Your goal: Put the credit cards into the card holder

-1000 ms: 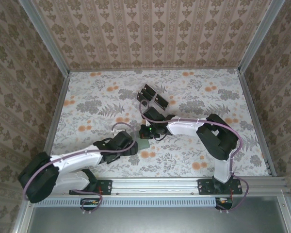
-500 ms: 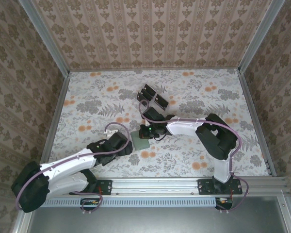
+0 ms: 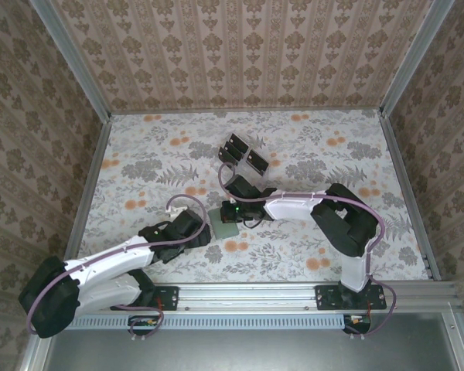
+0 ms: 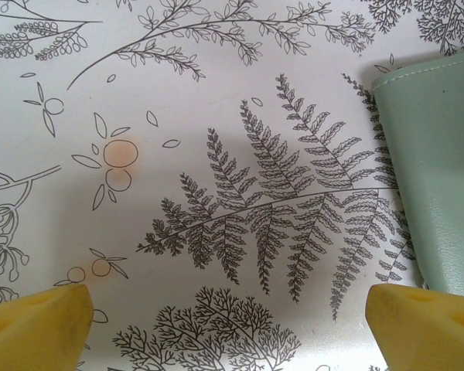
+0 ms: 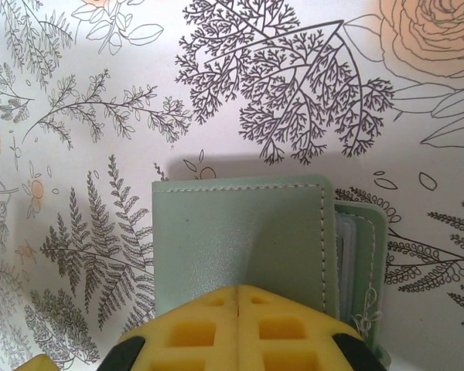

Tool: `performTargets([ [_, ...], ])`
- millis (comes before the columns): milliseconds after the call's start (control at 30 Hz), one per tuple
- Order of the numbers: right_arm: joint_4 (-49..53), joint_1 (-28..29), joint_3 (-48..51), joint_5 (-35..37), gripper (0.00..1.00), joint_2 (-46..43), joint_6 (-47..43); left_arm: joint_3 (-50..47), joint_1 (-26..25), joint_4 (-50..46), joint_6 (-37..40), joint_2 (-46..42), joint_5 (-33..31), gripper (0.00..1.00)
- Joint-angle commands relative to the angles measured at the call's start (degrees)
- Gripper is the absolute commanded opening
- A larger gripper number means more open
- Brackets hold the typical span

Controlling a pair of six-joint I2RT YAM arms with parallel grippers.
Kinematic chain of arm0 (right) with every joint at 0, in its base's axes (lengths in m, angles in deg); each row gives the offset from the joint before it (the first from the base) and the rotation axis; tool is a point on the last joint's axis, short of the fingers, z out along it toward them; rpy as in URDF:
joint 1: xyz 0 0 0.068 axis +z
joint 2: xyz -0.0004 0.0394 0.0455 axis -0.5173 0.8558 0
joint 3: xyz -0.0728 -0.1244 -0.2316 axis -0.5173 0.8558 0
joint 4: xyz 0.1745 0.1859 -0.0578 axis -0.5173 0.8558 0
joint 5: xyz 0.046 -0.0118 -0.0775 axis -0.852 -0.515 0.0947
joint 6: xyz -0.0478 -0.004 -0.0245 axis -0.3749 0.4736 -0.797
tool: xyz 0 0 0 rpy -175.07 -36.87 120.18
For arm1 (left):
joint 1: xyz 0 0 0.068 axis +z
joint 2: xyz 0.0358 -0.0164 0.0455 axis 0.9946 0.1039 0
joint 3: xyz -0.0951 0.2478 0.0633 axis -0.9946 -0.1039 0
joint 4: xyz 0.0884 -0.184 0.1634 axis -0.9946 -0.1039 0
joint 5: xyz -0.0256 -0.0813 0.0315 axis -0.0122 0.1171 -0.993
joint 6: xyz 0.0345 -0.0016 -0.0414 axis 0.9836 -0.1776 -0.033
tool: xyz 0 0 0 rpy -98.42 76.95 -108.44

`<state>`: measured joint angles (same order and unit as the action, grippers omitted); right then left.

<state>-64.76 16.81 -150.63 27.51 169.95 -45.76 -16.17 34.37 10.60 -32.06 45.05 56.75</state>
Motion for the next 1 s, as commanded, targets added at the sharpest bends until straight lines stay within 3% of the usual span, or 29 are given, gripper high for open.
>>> performTargets([
  [0,10.07,1.95,5.52,1.84,0.00,4.95,-0.46,0.05,0.63,0.15,0.05,0.62,0.32,1.00],
  [400,1.12,2.72,11.18,3.89,0.00,1.03,-0.19,0.10,0.76,1.61,0.29,2.66,0.69,1.00],
  [967,-2.43,9.71,18.88,17.89,0.00,4.21,-0.73,0.30,0.79,0.05,-0.57,1.46,-0.80,1.00],
])
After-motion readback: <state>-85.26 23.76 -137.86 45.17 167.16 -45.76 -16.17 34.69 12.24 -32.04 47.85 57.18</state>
